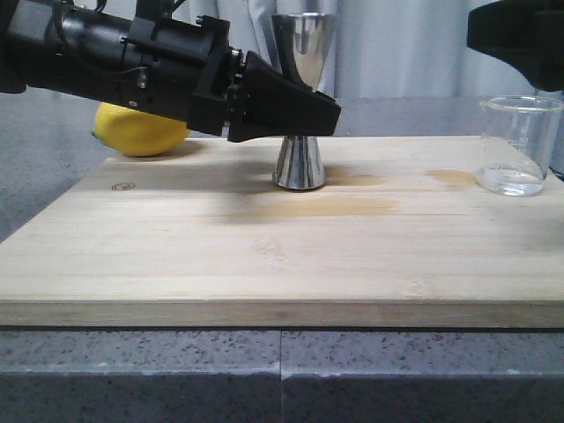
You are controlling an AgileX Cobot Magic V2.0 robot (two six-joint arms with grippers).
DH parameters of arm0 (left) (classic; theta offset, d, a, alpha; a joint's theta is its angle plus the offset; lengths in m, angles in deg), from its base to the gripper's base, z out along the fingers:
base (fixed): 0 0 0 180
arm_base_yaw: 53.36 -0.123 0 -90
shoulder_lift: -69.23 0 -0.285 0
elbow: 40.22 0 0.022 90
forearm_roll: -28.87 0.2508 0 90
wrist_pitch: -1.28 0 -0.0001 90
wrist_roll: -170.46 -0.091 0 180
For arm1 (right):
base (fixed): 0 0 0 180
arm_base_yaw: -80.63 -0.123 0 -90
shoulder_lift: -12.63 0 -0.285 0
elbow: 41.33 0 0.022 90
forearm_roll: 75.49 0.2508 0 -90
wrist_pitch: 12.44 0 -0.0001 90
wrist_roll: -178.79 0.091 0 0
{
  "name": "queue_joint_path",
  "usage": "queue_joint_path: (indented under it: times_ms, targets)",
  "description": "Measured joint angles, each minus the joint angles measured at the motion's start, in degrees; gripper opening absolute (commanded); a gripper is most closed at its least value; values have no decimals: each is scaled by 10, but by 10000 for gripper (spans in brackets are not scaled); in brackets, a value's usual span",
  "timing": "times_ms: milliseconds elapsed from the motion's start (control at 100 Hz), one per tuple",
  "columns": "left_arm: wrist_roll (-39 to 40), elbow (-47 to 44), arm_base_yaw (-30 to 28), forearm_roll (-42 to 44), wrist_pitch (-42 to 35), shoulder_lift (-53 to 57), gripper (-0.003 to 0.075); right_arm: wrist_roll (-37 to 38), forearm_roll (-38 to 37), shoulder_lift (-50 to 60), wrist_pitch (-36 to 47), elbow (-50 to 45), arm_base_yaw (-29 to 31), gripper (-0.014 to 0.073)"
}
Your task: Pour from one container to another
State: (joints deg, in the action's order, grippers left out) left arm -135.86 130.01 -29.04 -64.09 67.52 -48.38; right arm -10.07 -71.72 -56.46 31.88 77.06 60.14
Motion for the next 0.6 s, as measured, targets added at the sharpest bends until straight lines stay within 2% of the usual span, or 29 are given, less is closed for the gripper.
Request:
queue_joint_path:
  times_ms: [410,600]
  targets:
    - [0,0,0,-5,0,-5,133,-6,0,0,0,0,0,575]
    - [0,0,0,-8,0,-5,220,-10,0,0,0,0,0,575]
